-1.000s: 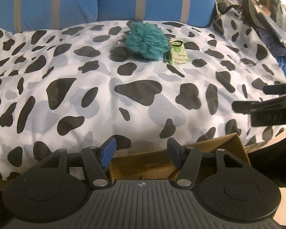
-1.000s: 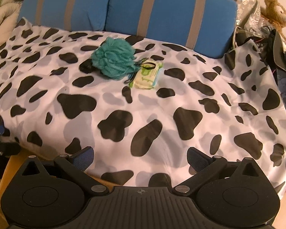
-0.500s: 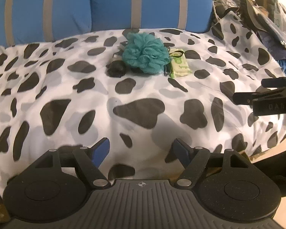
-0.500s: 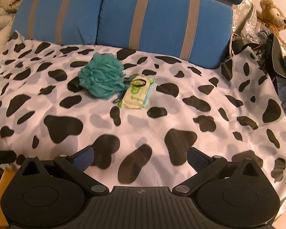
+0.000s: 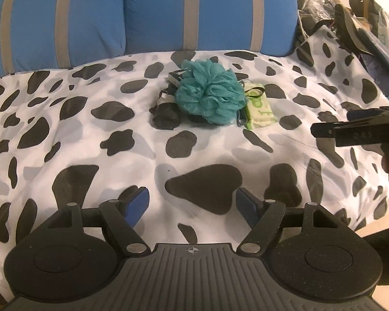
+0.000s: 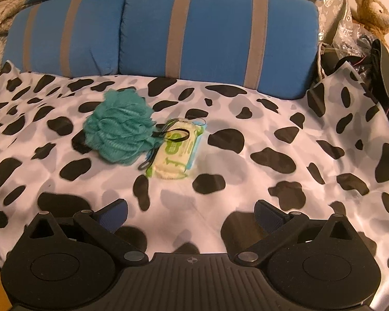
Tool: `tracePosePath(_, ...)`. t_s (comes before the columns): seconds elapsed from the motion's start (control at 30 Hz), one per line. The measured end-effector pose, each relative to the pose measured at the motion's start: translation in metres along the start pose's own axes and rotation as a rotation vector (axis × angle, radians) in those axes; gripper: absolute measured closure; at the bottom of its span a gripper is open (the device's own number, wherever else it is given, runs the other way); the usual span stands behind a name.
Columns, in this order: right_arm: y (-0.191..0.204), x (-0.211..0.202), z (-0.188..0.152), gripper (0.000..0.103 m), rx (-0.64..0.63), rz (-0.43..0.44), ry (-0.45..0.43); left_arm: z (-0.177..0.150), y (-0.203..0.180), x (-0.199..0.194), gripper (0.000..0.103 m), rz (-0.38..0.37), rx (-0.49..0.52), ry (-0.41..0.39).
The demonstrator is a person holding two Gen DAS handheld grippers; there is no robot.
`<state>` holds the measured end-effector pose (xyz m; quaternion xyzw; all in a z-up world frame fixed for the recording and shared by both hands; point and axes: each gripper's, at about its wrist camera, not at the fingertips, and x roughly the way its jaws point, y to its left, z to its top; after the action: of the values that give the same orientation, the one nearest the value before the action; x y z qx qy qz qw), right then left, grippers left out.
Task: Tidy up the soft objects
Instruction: 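Lower the right tool onto the green wipes pack and grasp it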
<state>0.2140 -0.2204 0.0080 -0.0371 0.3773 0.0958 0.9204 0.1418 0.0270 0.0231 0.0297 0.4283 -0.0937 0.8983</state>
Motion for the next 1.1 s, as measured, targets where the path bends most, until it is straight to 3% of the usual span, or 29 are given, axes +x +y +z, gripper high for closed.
tracePosePath(0.33,0.004,0.046,0.018,0.001,-0.018,-0.004,0.019,0.017,0.009,0.012,0.030,0.004,-0.008,0.013)
tracePosePath(0.43,0.004,0.059,0.023,0.009,-0.020,-0.012,0.031,0.020,0.011,0.013,0.030,-0.010,-0.020,0.010)
tracePosePath(0.77,0.020,0.099,0.039,0.017,-0.050,-0.013,0.039,0.027,0.016,0.017,0.030,-0.058,-0.035,0.049)
tracePosePath(0.9,0.022,0.116,0.046,0.026,-0.040,-0.028,0.047,0.026,0.015,0.018,0.030,-0.079,-0.030,0.064)
tracePosePath(1.1,0.019,0.136,0.056,0.026,0.041,-0.009,0.066,0.025,0.016,0.024,0.030,-0.087,-0.037,0.108)
